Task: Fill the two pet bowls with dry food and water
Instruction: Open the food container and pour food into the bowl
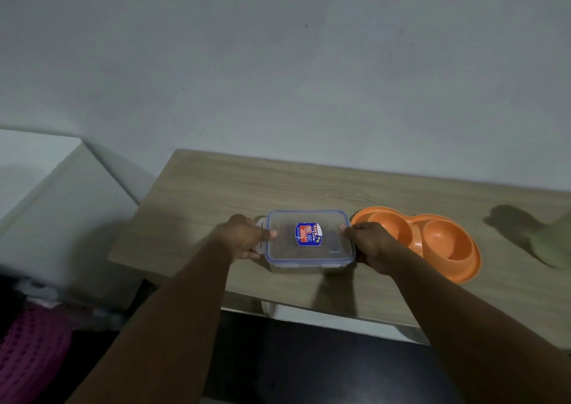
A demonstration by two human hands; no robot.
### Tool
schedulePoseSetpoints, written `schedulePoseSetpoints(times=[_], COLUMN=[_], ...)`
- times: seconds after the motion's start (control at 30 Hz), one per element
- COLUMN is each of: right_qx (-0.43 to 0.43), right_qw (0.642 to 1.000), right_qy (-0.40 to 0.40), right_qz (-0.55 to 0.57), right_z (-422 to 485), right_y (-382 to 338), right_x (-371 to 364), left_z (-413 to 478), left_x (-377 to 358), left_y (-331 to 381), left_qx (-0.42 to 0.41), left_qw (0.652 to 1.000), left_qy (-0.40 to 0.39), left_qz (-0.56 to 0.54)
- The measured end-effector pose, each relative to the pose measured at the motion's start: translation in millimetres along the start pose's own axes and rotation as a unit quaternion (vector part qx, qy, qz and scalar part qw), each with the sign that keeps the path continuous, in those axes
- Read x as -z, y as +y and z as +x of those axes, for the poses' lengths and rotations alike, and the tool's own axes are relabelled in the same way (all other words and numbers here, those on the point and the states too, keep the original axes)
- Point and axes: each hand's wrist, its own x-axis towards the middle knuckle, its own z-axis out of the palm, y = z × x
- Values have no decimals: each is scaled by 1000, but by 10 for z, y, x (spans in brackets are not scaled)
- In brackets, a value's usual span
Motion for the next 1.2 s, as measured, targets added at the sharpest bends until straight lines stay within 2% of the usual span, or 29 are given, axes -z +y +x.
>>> schedulePoseSetpoints(times=[0.13, 0.33, 0.4, 0.47, 0.57, 0.67, 0.73, 0.83, 0.93, 1.07, 1.2], right_qx=[46, 95, 132, 157, 172, 193, 155, 85, 39, -20, -33], right_qw=[998, 973, 957, 957, 973, 963, 968, 988, 997, 998, 997], right_qy=[22, 59, 104, 135, 129, 139, 145, 108, 73, 19, 25], right_qz=[-44, -204, -238, -202, -77, -128, -132, -64, 11, 49, 72], right_z=[-6, -59, -30, 8, -47, -158, -240, -358, -432, -375, -299], right_y=[-33, -239, -361, -454, -554, -466, -313, -54, 22, -33, -44], right_x=[25, 58, 61, 42, -52, -177, -244, -341, -357, -256, -227], left_z=[23, 50, 31, 9, -104, -209, -260, -276, -269, -293, -350], left_x=[44, -217, -310, -312, -238, -252, -329, -492, -536, -524, -552], left_y=[72, 400, 457, 428, 274, 43, -74, -124, -93, -85, -49], left_qx=[-63, -171, -175, -143, -69, 4, 19, -3, -26, -37, -71], left_qw=[990, 956, 936, 932, 962, 986, 993, 997, 999, 999, 996], left_qy=[50, -23, -17, -36, -75, -97, -106, -67, -33, -2, 26], left_qz=[113, 236, 306, 331, 253, 135, 54, -35, -31, 17, 39])
